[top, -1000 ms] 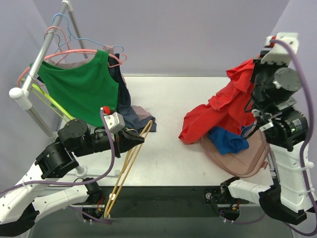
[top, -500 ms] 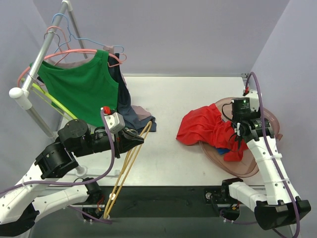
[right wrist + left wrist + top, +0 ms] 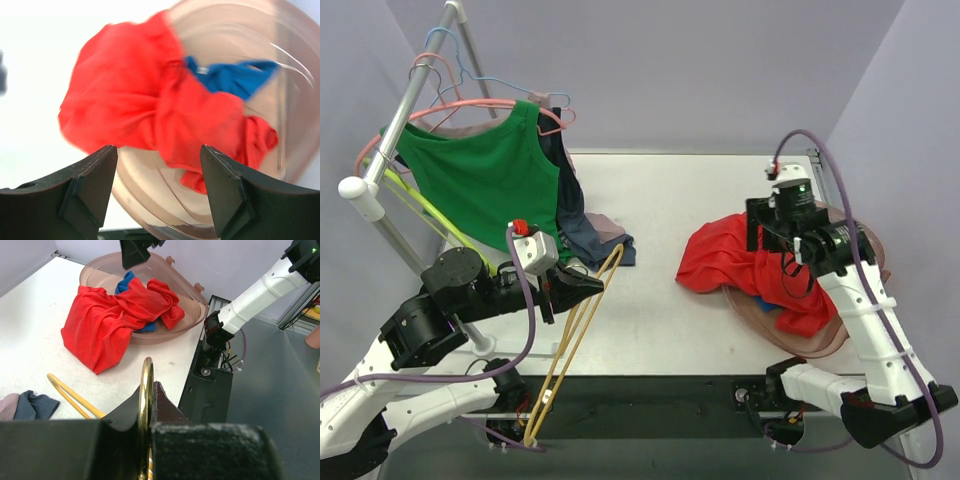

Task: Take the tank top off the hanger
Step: Place the tank top in the bin.

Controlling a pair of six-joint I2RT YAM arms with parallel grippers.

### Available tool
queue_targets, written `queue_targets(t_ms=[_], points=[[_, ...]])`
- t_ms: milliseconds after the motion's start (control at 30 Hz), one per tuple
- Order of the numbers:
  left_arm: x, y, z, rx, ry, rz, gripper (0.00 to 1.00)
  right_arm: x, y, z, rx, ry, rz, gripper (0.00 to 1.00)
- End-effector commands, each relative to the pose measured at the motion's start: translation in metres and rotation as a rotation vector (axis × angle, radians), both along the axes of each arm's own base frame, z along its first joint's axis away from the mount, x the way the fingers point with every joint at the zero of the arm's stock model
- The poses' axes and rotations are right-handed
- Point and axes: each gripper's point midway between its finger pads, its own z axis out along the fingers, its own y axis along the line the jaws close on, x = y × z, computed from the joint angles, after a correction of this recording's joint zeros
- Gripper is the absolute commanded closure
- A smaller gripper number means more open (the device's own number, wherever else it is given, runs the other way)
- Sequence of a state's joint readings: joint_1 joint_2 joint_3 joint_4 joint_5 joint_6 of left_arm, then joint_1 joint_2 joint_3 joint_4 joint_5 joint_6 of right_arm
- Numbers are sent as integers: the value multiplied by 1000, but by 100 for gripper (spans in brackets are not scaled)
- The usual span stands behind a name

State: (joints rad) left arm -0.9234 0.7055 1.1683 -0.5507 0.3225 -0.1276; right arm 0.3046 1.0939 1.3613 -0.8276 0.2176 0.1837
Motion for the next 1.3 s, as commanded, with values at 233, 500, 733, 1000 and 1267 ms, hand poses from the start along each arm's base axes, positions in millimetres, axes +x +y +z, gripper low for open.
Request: queue_targets(t_ms=[233,500,733,1000,1267], points=[[-9,4,14,-52,-22,-23,100,18,94,-46,-317,220,628,26],[-14,8,12,-65,-14,-32,100,26,134,-100,-538,391,920,19],[-14,11,10,-54,-21,-23,100,45,137,-133,-671,507,978,18],[-12,13,4,-40,-28,-9,100,53,122,-169,-770,644,969,20],[-6,10,-3,-18,-31,2,100,50,119,-201,-681,736,966,30]])
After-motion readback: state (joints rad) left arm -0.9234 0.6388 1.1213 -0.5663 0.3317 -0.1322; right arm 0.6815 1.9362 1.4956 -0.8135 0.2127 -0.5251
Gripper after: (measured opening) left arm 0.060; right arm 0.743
